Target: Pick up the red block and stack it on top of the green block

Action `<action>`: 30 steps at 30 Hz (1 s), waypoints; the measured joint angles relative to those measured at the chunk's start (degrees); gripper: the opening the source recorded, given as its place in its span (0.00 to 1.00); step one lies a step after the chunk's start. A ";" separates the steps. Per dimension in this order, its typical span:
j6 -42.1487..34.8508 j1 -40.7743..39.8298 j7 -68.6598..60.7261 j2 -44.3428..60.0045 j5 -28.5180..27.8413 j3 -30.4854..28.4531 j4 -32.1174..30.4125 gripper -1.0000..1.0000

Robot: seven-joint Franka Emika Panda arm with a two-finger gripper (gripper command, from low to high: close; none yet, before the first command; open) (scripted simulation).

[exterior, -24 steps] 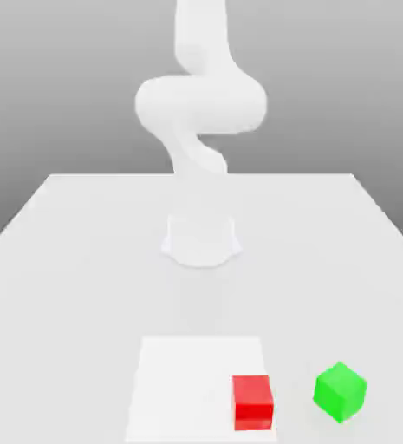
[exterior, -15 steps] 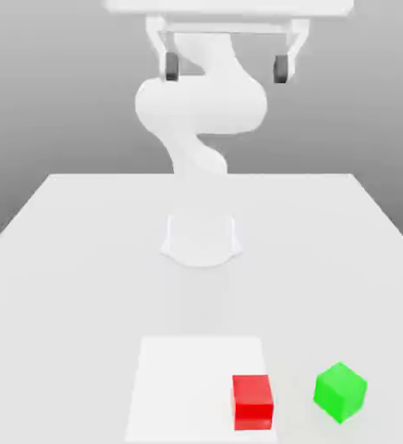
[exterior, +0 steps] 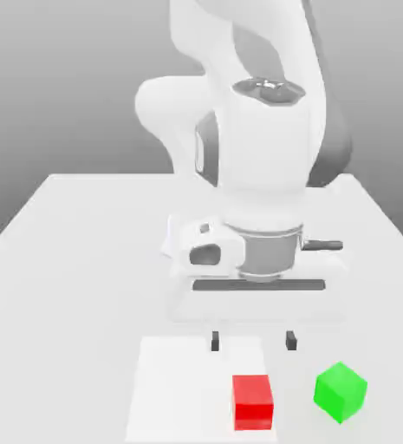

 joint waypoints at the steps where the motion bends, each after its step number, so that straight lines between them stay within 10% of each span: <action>1: 1.44 0.14 0.32 2.07 -0.31 -0.12 0.05 0.50; 4: 6.42 1.00 1.48 8.30 -1.78 -1.22 0.79 0.50; 5: 8.12 1.46 1.82 10.35 -2.23 -1.77 1.10 0.00; 25: -5.30 9.20 12.75 -3.03 0.83 5.76 1.10 0.00; 30: 1.23 11.90 17.48 4.28 -3.08 4.27 1.75 0.00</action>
